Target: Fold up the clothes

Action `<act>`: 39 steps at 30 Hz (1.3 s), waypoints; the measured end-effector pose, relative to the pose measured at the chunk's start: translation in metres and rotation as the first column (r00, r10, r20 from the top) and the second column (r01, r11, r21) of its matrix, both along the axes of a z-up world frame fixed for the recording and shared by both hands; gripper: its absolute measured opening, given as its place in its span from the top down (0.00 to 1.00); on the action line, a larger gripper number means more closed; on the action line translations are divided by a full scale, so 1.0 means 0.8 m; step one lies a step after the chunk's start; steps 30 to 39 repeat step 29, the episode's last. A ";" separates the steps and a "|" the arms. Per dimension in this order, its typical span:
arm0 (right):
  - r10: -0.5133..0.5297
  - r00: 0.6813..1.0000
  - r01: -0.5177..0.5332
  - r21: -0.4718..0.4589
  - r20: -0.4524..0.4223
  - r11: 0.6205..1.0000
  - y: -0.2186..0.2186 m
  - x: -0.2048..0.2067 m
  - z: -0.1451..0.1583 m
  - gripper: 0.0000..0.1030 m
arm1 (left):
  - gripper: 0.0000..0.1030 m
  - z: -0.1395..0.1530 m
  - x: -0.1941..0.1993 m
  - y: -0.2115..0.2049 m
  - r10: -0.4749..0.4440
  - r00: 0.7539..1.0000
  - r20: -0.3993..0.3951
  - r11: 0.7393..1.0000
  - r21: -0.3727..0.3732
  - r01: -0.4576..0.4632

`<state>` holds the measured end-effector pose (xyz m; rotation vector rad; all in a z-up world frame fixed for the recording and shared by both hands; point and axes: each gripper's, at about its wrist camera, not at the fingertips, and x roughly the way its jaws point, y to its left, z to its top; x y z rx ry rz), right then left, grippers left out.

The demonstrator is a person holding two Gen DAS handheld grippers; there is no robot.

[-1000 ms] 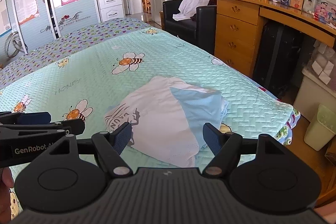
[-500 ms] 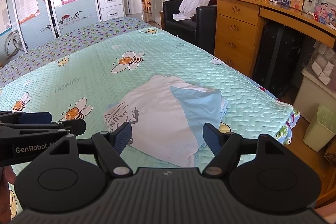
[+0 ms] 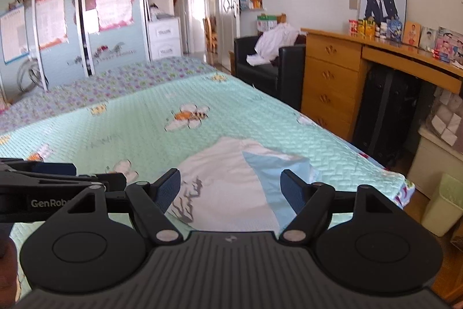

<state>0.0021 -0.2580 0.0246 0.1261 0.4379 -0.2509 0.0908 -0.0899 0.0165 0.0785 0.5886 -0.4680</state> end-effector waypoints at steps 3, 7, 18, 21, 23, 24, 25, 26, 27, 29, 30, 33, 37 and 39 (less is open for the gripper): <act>0.013 0.998 -0.013 0.002 0.062 1.000 0.003 -0.008 0.003 0.19 | 0.04 0.000 -0.005 0.014 0.028 0.999 0.028 0.999 -0.028 -0.027; 0.027 0.992 -0.027 -0.004 0.120 1.000 0.008 -0.015 0.003 0.17 | 0.00 -0.004 -0.014 0.037 0.086 0.993 0.081 0.992 -0.095 -0.078; 0.122 0.971 -0.131 0.029 0.207 0.991 0.033 -0.031 -0.006 0.16 | 0.00 -0.027 -0.030 0.108 0.186 0.981 0.057 0.955 -0.244 -0.167; 0.181 0.956 -0.193 0.032 0.233 0.981 0.044 -0.036 -0.008 0.16 | 0.00 -0.031 -0.037 0.131 0.210 0.975 0.077 0.935 -0.307 -0.177; 0.224 0.946 -0.242 0.051 0.232 0.969 0.052 -0.037 -0.011 0.16 | 0.00 -0.030 -0.042 0.145 0.208 0.973 0.100 0.931 -0.326 -0.166; 0.246 0.942 -0.266 0.062 0.229 0.962 0.057 -0.037 -0.012 0.16 | 0.00 -0.029 -0.045 0.152 0.209 0.971 0.115 0.928 -0.336 -0.160; 0.267 0.937 -0.289 0.072 0.225 0.955 0.063 -0.037 -0.014 0.16 | 0.00 -0.028 -0.049 0.159 0.220 0.967 0.127 0.926 -0.340 -0.166; 0.290 0.931 -0.314 0.079 0.221 0.946 0.070 -0.037 -0.017 0.16 | 0.00 -0.027 -0.053 0.167 0.232 0.963 0.137 0.923 -0.344 -0.173; 0.315 0.924 -0.339 0.085 0.216 0.937 0.078 -0.037 -0.019 0.17 | 0.00 -0.029 -0.056 0.175 0.248 0.960 0.132 0.920 -0.343 -0.191; 0.354 0.912 -0.375 0.069 0.207 0.925 0.101 -0.037 -0.024 0.16 | 0.00 -0.031 -0.062 0.192 0.281 0.952 0.123 0.913 -0.339 -0.226; 0.354 0.912 -0.375 0.069 0.207 0.925 0.101 -0.037 -0.024 0.16 | 0.00 -0.031 -0.062 0.192 0.281 0.952 0.123 0.913 -0.339 -0.226; 0.354 0.912 -0.375 0.069 0.207 0.925 0.101 -0.037 -0.024 0.16 | 0.00 -0.031 -0.062 0.192 0.281 0.952 0.123 0.913 -0.339 -0.226; 0.354 0.912 -0.375 0.069 0.207 0.925 0.101 -0.037 -0.024 0.16 | 0.00 -0.031 -0.062 0.192 0.281 0.952 0.123 0.913 -0.339 -0.226; 0.354 0.912 -0.375 0.069 0.207 0.925 0.101 -0.037 -0.024 0.16 | 0.00 -0.031 -0.062 0.192 0.281 0.952 0.123 0.913 -0.339 -0.226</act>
